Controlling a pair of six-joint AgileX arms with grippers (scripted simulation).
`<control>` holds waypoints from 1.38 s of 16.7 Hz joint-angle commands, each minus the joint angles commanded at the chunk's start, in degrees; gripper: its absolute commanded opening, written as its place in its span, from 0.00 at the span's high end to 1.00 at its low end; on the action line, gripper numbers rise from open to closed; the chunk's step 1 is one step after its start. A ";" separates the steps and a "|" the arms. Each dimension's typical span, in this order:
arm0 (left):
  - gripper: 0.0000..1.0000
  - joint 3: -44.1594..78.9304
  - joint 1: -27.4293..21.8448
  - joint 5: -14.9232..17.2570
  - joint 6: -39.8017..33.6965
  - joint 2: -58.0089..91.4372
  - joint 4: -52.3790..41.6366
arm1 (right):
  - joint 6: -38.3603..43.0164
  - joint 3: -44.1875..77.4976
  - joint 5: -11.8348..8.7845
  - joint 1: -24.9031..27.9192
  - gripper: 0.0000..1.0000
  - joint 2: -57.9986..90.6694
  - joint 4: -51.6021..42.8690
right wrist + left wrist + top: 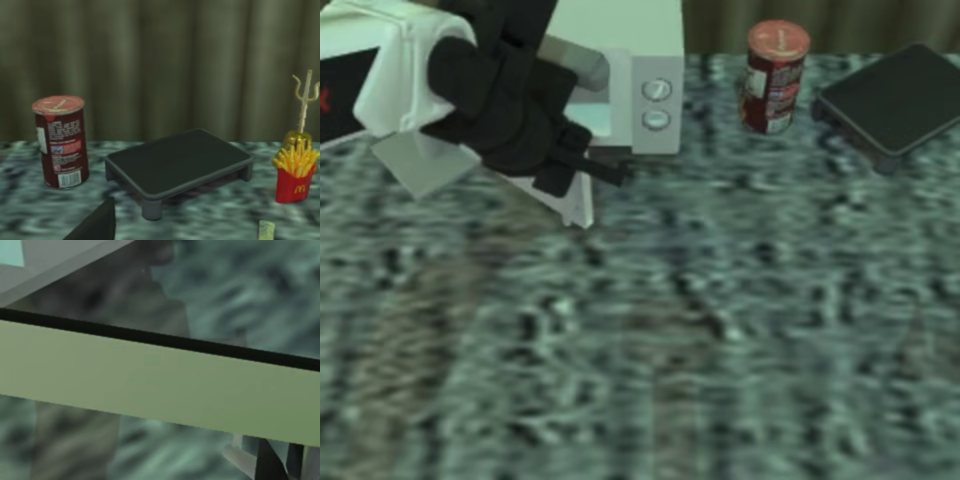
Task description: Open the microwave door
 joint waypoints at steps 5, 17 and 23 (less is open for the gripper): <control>1.00 -0.20 -0.26 0.36 -0.19 0.18 -0.01 | 0.00 0.00 0.00 0.00 0.00 0.00 0.00; 1.00 -4.18 3.25 5.17 8.97 -3.54 -0.12 | 0.00 0.00 0.00 0.00 0.00 0.00 0.00; 1.00 -4.18 3.25 5.17 8.97 -3.54 -0.12 | 0.00 0.00 0.00 0.00 0.00 0.00 0.00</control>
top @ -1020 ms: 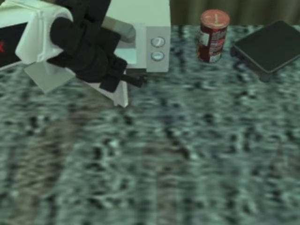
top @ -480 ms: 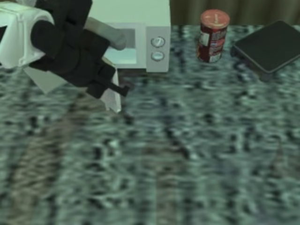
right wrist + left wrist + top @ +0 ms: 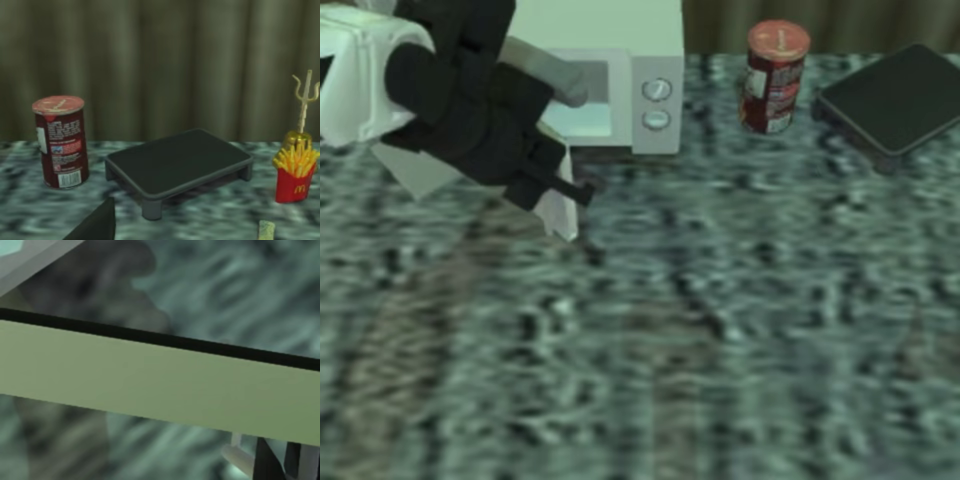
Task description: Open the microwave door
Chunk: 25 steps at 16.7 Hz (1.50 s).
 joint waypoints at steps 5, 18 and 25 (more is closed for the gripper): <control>1.00 0.00 0.00 0.00 0.00 0.00 0.00 | 0.00 0.00 0.00 0.00 0.00 0.00 0.00; 1.00 -0.19 -0.15 0.41 0.03 0.10 -0.02 | 0.00 0.00 0.00 0.00 0.00 0.00 0.00; 1.00 -2.66 3.54 4.83 8.99 -1.97 -1.71 | 0.00 0.00 0.00 0.00 0.00 0.00 0.00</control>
